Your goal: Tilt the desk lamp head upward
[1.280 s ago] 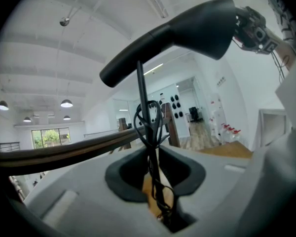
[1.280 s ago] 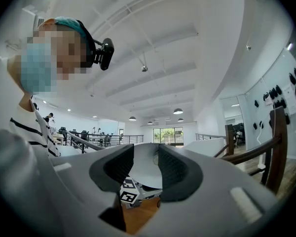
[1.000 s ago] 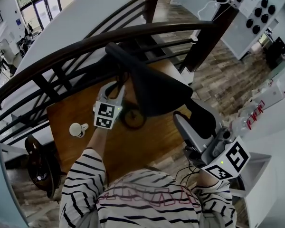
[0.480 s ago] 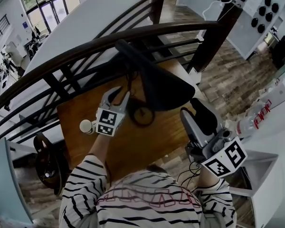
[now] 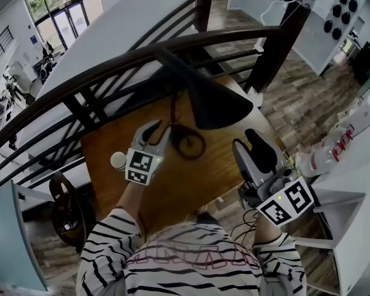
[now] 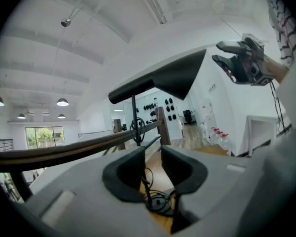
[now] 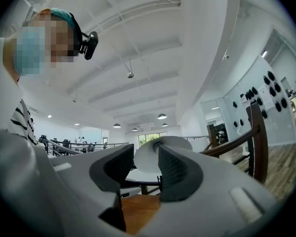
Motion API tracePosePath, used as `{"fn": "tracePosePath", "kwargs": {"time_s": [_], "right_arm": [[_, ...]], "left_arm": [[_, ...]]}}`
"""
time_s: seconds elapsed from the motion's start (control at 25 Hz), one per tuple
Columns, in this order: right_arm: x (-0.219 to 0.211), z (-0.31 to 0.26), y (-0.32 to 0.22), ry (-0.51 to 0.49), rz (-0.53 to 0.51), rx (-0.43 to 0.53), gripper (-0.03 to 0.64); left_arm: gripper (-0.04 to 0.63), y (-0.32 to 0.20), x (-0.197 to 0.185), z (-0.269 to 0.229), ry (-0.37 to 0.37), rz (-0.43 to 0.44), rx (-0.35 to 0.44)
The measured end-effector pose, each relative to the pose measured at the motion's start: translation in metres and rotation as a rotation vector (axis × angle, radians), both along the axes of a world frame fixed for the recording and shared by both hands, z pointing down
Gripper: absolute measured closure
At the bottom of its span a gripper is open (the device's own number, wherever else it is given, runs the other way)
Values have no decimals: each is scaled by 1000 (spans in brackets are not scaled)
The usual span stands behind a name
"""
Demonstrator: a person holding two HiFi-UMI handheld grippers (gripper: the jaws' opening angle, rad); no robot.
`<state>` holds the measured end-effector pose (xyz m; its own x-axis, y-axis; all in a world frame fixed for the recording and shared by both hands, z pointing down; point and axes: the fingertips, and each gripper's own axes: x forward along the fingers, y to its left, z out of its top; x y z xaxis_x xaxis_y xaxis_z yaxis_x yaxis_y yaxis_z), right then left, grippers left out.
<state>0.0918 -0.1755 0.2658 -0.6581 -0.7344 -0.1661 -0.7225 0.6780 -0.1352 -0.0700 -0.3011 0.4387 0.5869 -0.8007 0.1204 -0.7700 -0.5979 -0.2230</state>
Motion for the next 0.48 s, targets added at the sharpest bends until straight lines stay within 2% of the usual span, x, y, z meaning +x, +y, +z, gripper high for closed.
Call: {"fn": "tracePosePath", "kwargs": {"time_s": [0.2, 0.48], "right_arm": [[-6, 12, 18, 18, 55, 6, 462], [-22, 40, 38, 7, 105, -32, 542]], "left_arm": [[499, 32, -5, -11, 50, 21, 7], [509, 84, -14, -35, 104, 70, 38]]}}
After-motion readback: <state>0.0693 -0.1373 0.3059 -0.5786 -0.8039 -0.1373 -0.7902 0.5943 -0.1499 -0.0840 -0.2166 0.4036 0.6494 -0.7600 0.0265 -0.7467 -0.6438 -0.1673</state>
